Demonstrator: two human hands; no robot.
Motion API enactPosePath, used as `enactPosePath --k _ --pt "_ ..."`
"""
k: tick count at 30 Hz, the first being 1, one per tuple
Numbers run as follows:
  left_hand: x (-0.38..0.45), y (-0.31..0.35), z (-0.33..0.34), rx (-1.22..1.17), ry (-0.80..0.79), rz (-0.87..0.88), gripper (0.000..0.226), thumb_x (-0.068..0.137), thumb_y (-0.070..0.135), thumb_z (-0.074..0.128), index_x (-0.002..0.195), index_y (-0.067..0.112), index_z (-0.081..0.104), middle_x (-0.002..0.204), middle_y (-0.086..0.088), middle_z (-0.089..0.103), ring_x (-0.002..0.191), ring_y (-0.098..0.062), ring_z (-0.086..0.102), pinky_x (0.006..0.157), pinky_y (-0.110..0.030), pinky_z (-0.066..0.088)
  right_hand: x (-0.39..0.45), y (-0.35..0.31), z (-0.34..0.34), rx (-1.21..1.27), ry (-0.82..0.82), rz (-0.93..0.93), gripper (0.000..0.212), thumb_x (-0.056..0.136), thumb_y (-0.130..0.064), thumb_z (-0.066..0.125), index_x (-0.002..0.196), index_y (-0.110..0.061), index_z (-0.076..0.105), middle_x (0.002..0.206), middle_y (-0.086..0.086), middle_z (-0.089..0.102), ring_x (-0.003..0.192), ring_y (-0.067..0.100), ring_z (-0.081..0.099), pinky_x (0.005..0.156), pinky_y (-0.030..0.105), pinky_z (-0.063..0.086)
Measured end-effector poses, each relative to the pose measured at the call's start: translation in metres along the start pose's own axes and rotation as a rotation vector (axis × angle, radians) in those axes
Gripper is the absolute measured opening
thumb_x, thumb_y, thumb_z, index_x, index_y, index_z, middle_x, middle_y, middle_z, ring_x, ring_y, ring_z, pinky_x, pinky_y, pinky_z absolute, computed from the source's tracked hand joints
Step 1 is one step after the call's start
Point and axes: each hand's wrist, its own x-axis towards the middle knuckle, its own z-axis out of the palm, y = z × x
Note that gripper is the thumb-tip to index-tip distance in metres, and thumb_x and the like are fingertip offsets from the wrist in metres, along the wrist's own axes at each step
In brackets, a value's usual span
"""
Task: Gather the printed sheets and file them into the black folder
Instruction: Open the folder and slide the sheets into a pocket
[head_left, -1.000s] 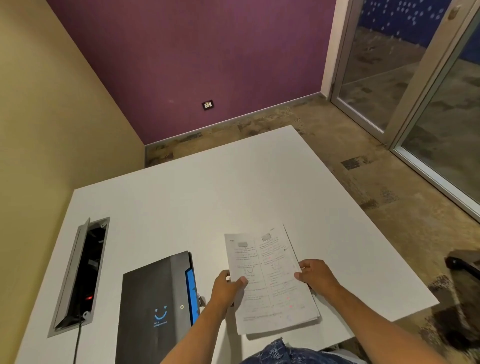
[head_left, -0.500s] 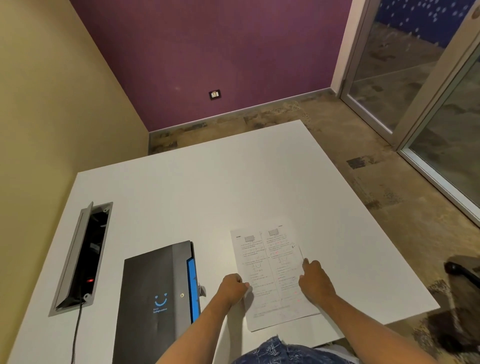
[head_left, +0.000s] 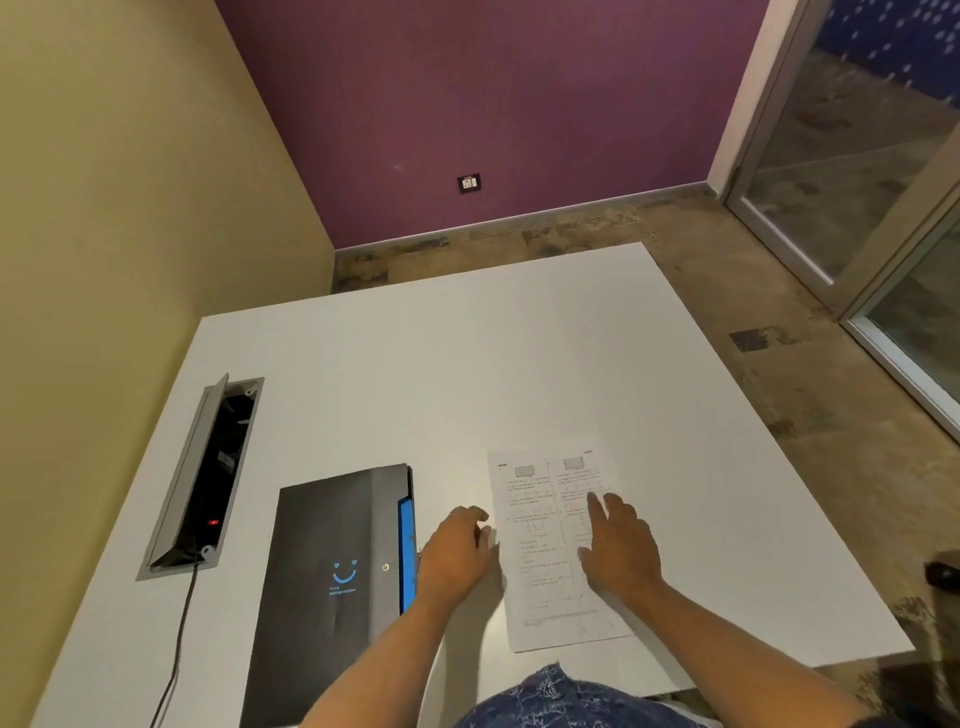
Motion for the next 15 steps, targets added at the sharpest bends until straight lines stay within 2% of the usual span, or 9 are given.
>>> enactPosePath --k 2,4,6,10,13,15 --pt "-0.002 -0.008 -0.008 0.02 0.105 0.012 0.023 0.099 0.031 0.052 0.117 0.024 0.065 0.11 0.009 0.065 0.086 -0.007 0.061 0.072 -0.022 0.047 0.005 -0.014 -0.002 0.039 -0.046 -0.091 0.078 0.096 -0.041 0.06 0.162 -0.019 0.024 0.166 0.007 0.027 0.149 0.026 0.034 0.119 0.038 0.035" --pt "-0.004 -0.019 -0.018 0.006 0.18 0.0 0.019 0.099 0.028 0.052 0.112 0.024 0.066 0.104 0.01 0.065 0.082 -0.007 0.061 0.07 -0.02 0.045 0.011 -0.029 -0.005 0.116 -0.116 -0.164 0.07 0.095 -0.04 0.062 0.157 -0.021 0.034 0.158 0.005 0.039 0.14 0.025 0.044 0.114 0.038 0.041" --pt "-0.007 -0.031 -0.027 -0.002 0.217 -0.039 0.015 0.099 0.026 0.052 0.107 0.024 0.065 0.098 0.01 0.065 0.078 -0.007 0.061 0.067 -0.021 0.045 0.014 -0.046 -0.008 0.188 -0.219 -0.216 0.062 0.093 -0.04 0.063 0.15 -0.023 0.044 0.146 0.001 0.05 0.13 0.023 0.053 0.107 0.037 0.046" --pt "-0.013 -0.06 -0.041 -0.011 0.26 -0.14 0.011 0.099 0.023 0.052 0.096 0.022 0.062 0.087 0.008 0.064 0.076 -0.012 0.063 0.069 -0.029 0.052 0.013 -0.086 -0.009 0.271 -0.393 -0.268 0.051 0.091 -0.04 0.066 0.14 -0.024 0.058 0.138 -0.002 0.063 0.123 0.018 0.062 0.102 0.033 0.048" --pt "-0.018 -0.081 -0.045 -0.075 0.223 -0.209 0.008 0.099 0.03 0.055 0.099 0.022 0.059 0.097 0.005 0.063 0.084 -0.016 0.063 0.078 -0.03 0.054 0.007 -0.115 -0.001 0.297 -0.447 -0.279 0.054 0.088 -0.044 0.067 0.138 -0.027 0.058 0.134 -0.003 0.069 0.12 0.018 0.064 0.098 0.031 0.049" --pt "-0.02 -0.093 -0.044 -0.051 0.134 -0.266 0.033 0.097 0.043 0.058 0.12 0.021 0.054 0.117 0.001 0.057 0.096 -0.015 0.061 0.084 -0.029 0.05 0.003 -0.132 0.009 0.33 -0.447 -0.299 0.066 0.088 -0.05 0.067 0.146 -0.026 0.049 0.141 0.0 0.064 0.125 0.019 0.062 0.099 0.033 0.048"
